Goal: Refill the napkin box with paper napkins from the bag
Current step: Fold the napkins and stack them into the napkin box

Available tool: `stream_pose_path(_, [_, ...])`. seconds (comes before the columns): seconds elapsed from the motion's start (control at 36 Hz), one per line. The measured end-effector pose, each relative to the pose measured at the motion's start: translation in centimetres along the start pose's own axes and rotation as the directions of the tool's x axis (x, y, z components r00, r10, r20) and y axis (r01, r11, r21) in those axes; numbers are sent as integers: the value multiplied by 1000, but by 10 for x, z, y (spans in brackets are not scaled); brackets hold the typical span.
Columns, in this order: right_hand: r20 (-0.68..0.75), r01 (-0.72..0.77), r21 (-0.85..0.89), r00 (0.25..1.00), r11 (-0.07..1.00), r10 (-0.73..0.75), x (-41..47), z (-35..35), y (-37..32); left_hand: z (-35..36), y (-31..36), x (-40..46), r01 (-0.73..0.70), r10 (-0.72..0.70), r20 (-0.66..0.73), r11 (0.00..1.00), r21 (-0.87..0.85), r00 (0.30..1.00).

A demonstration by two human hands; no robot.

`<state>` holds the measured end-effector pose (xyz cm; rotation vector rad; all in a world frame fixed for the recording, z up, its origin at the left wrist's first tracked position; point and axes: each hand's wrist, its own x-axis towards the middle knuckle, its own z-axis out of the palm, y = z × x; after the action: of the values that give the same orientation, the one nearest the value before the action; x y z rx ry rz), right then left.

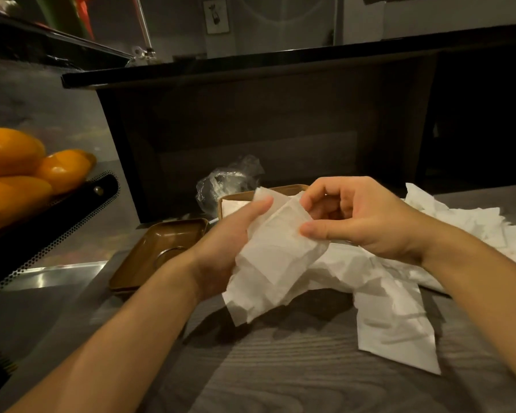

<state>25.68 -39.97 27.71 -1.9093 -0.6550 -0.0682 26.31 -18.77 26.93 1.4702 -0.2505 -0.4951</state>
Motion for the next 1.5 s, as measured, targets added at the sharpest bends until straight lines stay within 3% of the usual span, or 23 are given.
stream_pose_path(0.14, [-60,23,-78,998,997,-28,1,0,4,5,2,-4,98,-91,183,995,-30,979])
stream_pose_path(0.53, [-113,18,-139,993,990,-34,3,7,8,-3,-5,1,147,-161,351,987,67,923])
stream_pose_path(0.61, [-197,52,-156,977,986,-83,5,12,8,-2,-7,1,86,-117,302,990,112,946])
stream_pose_path(0.72, [-408,37,-318,897,947,-172,8,11,11,1,-6,5,10,-13,121,1000,25,993])
stream_pose_path(0.78, [-346,37,-276,929,960,-135,5,8,7,1,-6,6,-40,41,51,999,-25,998])
stream_pose_path(0.83, [-167,4,-214,985,977,-41,2,9,3,0,-7,8,-66,66,-11,995,-70,998])
stream_pose_path(0.89, [-66,-63,-239,997,969,48,2,17,3,-1,-8,10,-86,81,-72,994,-64,994])
stream_pose_path(1.03, [-98,-143,-267,988,953,121,8,32,7,2,-11,14,-146,149,-142,989,27,979])
stream_pose_path(1.17, [-92,-271,12,958,962,271,11,39,4,8,-13,14,-195,203,-123,978,71,972])
stream_pose_path(1.28, [-68,-339,88,936,937,346,12,36,5,6,-11,13,-212,215,-135,977,39,967])
stream_pose_path(1.42, [-48,-351,51,934,935,353,12,36,7,4,-9,11,-184,185,-162,983,20,969])
stream_pose_path(1.5, [-90,-328,-91,943,940,320,12,38,10,5,-10,11,-170,178,-194,984,54,965])
